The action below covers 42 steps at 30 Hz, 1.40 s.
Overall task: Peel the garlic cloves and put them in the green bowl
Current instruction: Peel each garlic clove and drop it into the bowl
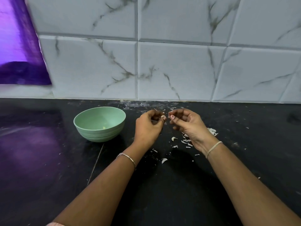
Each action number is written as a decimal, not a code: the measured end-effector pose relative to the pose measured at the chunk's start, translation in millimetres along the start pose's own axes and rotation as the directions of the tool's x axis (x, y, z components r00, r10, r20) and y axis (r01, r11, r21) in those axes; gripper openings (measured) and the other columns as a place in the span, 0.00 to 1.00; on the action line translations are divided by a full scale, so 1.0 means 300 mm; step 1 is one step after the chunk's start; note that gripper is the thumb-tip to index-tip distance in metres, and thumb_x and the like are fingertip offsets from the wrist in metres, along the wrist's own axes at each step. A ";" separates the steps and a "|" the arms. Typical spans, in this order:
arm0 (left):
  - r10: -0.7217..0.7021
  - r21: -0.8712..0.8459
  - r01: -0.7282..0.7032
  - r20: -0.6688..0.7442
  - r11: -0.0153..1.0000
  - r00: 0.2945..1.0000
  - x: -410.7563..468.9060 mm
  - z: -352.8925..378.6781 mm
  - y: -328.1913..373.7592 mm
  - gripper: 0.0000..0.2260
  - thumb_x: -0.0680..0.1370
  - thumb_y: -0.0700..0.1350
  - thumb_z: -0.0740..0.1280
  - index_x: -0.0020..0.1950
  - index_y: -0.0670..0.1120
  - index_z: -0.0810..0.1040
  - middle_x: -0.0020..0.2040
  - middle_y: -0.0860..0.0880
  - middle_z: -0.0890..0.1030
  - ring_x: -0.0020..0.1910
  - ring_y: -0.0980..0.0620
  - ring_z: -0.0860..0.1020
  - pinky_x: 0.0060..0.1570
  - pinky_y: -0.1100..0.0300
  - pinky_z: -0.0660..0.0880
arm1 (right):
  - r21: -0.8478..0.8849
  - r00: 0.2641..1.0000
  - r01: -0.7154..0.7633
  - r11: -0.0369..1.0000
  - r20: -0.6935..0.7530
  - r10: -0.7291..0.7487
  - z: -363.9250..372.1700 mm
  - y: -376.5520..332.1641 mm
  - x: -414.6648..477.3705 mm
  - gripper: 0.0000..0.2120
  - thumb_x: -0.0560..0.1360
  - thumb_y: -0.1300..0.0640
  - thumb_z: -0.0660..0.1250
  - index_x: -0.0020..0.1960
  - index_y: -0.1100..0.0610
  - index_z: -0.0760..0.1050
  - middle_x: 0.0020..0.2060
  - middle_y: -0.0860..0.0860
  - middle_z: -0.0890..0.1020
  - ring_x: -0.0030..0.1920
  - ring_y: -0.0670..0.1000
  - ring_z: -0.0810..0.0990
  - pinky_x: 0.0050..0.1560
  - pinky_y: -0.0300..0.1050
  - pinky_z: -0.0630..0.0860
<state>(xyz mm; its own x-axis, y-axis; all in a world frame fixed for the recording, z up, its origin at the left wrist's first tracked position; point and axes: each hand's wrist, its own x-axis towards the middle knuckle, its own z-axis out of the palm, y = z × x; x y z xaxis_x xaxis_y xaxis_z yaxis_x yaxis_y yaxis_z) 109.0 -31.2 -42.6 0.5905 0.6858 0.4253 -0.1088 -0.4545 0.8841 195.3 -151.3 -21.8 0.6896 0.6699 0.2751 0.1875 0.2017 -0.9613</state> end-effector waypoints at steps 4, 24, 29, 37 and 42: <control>-0.051 -0.113 0.061 0.094 0.992 0.994 0.001 -0.006 0.008 0.09 0.76 0.39 0.72 0.55 0.43 0.82 0.39 0.47 0.83 0.38 0.51 0.82 0.43 0.51 0.83 | 0.009 1.000 -0.002 1.000 0.000 0.002 0.011 0.009 -0.005 0.06 0.74 0.67 0.69 0.46 0.58 0.80 0.40 0.53 0.84 0.40 0.47 0.82 0.42 0.38 0.80; 0.137 0.027 -0.138 0.052 0.990 0.989 -0.023 0.003 0.018 0.07 0.76 0.41 0.71 0.48 0.53 0.82 0.41 0.59 0.83 0.43 0.58 0.82 0.46 0.50 0.82 | 0.142 0.989 -0.128 0.982 -0.049 0.136 0.027 0.010 -0.018 0.12 0.66 0.54 0.75 0.43 0.60 0.80 0.36 0.53 0.84 0.37 0.48 0.81 0.41 0.39 0.80; 0.159 0.083 -0.161 0.037 0.983 0.987 -0.017 -0.001 0.020 0.06 0.75 0.40 0.71 0.50 0.48 0.84 0.38 0.59 0.82 0.39 0.58 0.82 0.44 0.52 0.82 | 0.115 0.988 -0.139 0.984 -0.048 0.145 0.028 0.019 -0.011 0.08 0.72 0.56 0.73 0.45 0.61 0.81 0.38 0.54 0.84 0.39 0.48 0.82 0.42 0.39 0.80; 0.208 0.161 -0.212 0.041 0.964 0.977 -0.018 0.000 0.028 0.08 0.76 0.39 0.70 0.52 0.47 0.84 0.41 0.54 0.84 0.41 0.57 0.82 0.47 0.58 0.80 | 0.125 0.984 -0.149 0.981 -0.077 0.160 0.024 0.024 -0.004 0.10 0.67 0.55 0.76 0.43 0.61 0.82 0.38 0.56 0.84 0.38 0.49 0.81 0.44 0.40 0.81; 0.169 0.151 -0.176 0.053 0.973 0.984 -0.015 -0.005 0.033 0.08 0.76 0.38 0.70 0.53 0.46 0.84 0.38 0.56 0.81 0.37 0.57 0.80 0.46 0.57 0.80 | 0.122 0.986 -0.131 0.984 -0.082 0.142 0.022 0.028 -0.001 0.03 0.73 0.64 0.71 0.46 0.64 0.81 0.38 0.58 0.83 0.37 0.49 0.81 0.41 0.37 0.81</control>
<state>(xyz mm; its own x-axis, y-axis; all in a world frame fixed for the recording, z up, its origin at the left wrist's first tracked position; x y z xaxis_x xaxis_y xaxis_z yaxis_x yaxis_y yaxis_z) 104.2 -38.0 -35.5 0.6052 0.5678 0.5580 -0.0891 -0.6482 0.7563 192.0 -145.2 -29.9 0.7642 0.6310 0.1337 0.0084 0.1976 -0.9803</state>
